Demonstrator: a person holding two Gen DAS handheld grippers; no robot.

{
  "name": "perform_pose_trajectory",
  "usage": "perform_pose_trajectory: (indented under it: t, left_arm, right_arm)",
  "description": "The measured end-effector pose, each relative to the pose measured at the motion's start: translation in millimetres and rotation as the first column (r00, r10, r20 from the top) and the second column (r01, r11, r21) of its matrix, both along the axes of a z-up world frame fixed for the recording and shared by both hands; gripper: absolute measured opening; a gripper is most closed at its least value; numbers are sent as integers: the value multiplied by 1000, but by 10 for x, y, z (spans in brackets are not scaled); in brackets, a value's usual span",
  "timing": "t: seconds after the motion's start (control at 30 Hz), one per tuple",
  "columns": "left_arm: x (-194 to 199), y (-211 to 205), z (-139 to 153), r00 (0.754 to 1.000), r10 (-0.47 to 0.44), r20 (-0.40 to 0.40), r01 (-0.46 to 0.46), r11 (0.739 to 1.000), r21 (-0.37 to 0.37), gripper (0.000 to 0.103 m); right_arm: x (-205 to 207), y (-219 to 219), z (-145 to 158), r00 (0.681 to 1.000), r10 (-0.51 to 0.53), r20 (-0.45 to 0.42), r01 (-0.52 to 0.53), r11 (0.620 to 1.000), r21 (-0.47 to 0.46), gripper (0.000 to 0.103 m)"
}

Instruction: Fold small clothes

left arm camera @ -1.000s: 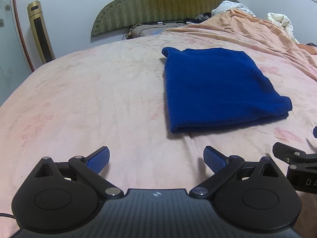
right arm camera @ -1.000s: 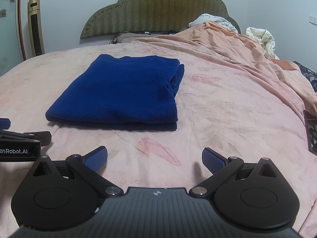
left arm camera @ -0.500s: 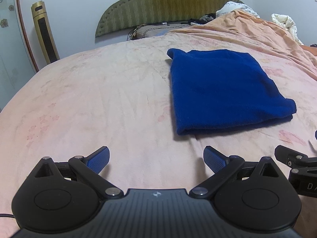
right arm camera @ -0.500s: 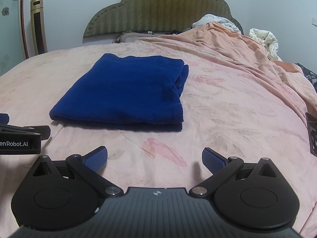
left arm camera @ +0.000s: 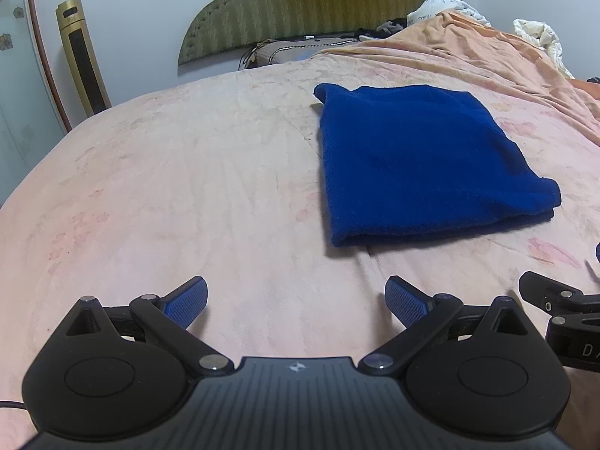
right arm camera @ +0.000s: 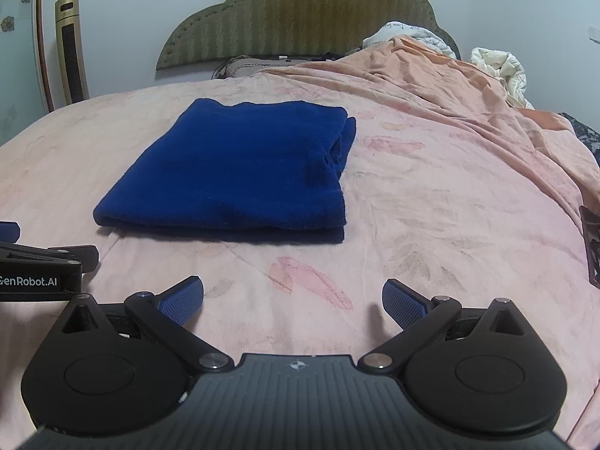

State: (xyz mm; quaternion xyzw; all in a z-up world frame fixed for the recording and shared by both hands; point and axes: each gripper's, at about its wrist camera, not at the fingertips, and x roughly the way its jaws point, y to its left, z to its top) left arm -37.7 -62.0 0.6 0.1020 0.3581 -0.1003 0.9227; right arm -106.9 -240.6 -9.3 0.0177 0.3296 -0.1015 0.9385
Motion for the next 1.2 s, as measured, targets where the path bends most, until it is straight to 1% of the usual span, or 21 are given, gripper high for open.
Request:
perform_pose_trajectory:
  t: [0.23,0.43,1.2]
  left_arm:
    - [-8,-1,-9,1000,-1,-12,1,1000,2,102]
    - [-28,-6,-4,1000,-3,-2,3,1000,6,102]
    - [-34,-30,-19,999,-9,-30,9,1000,6,102]
  right_arm:
    - [-3,9,3,1000,9,-1,-9,1000,-5,103]
    - [-14,4,7,1000,10,0,-10,1000,-6,103]
    - [-44,-13,16,1000,6,8,-6,1000,1,103]
